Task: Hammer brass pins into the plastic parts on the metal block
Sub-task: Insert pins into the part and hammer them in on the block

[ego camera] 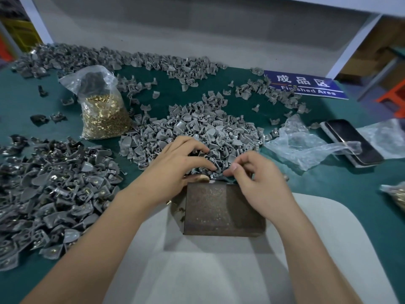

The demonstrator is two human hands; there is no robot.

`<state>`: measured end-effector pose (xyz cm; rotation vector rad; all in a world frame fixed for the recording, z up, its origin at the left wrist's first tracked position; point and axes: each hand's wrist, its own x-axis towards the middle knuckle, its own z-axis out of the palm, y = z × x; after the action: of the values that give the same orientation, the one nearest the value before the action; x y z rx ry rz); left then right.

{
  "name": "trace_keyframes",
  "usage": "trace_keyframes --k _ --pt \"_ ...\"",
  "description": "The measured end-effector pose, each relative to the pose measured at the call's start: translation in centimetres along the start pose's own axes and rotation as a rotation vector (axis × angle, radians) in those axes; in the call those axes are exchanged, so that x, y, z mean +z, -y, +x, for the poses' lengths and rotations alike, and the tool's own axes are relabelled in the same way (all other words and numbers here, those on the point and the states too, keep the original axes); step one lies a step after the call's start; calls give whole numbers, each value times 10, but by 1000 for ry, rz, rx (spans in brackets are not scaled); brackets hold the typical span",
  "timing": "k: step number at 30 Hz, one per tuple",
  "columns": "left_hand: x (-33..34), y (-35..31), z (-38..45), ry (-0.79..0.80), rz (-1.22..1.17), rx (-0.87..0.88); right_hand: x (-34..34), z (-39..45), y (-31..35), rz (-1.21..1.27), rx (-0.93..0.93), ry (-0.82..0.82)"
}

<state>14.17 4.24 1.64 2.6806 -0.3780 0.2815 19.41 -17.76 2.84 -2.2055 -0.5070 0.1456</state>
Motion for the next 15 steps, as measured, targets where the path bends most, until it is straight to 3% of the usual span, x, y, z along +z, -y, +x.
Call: trace_keyframes --k 15 --pt "4 1 8 -59 8 53 10 -1 3 95 -22 25"
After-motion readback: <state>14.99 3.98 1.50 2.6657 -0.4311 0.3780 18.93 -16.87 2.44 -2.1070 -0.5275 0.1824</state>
